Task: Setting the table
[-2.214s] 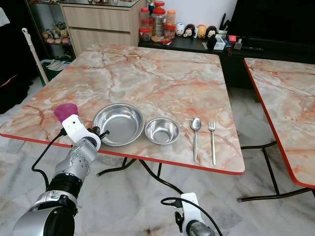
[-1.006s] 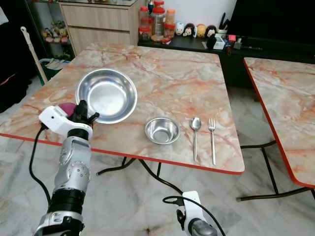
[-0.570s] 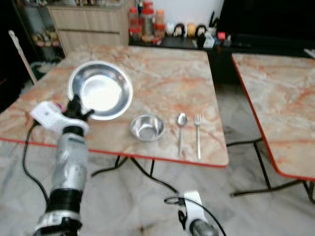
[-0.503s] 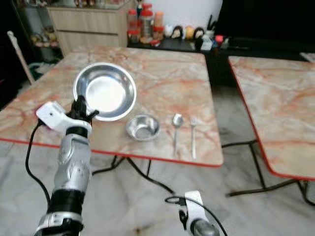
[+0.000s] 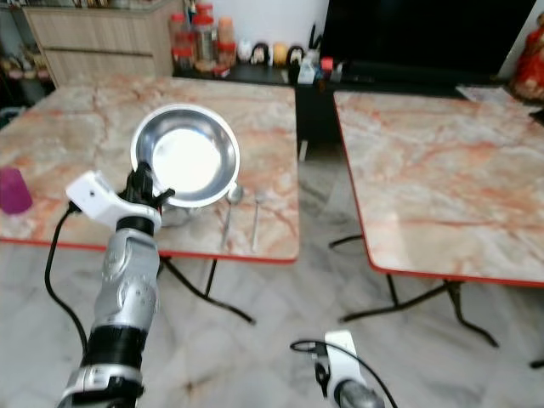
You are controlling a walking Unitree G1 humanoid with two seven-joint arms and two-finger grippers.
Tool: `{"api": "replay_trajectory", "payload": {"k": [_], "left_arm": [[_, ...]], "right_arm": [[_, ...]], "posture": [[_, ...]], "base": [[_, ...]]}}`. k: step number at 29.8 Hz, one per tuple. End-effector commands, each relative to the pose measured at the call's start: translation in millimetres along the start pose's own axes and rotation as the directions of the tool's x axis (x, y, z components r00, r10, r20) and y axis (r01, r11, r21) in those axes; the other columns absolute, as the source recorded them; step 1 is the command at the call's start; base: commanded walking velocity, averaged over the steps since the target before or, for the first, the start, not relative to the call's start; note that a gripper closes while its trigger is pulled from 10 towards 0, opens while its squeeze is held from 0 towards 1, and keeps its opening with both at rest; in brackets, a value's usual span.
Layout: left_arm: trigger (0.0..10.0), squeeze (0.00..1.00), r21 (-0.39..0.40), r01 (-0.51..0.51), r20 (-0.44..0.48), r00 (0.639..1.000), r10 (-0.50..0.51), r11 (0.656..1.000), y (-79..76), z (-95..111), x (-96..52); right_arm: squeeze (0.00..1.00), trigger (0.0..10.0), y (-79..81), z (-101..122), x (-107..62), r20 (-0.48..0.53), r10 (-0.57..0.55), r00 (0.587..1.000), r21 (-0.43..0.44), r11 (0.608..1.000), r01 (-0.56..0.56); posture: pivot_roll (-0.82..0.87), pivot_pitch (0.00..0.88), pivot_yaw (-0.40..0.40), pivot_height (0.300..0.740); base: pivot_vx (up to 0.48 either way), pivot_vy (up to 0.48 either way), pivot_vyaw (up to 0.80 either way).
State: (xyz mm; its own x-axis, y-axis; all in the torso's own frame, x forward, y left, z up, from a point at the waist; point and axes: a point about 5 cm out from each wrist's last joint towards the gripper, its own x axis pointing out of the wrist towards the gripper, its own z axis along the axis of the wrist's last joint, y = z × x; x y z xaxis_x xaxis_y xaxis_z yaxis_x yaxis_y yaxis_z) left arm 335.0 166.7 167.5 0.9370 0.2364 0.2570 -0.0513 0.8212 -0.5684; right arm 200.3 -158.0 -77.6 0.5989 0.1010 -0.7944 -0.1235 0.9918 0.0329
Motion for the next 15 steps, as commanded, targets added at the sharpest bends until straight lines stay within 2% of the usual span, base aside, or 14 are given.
{"api": "replay_trajectory", "payload": {"k": [1,15], "left_arm": [[10.0,0.0,0.001,0.032,0.021,0.999,-0.032,0.999,-11.9,4.8,2.8],[10.0,0.0,0.007,0.04,0.016,0.999,-0.04,0.999,-14.9,5.4,3.3]], "right_arm": [[0.0,10.0,-5.4,0.1,-0.7,0.002,-0.017,1.0,0.011,1.0,0.017],[0.0,10.0,-4.5,-1.9,-1.0,0.004,-0.024,1.0,0.035,0.999,0.024]], "posture": [[0.08,0.0,-0.042,0.74],[0.08,0.0,-0.032,0.74]], "base": [[0.0,-0.439,0.0],[0.0,-0.436,0.0]]}}
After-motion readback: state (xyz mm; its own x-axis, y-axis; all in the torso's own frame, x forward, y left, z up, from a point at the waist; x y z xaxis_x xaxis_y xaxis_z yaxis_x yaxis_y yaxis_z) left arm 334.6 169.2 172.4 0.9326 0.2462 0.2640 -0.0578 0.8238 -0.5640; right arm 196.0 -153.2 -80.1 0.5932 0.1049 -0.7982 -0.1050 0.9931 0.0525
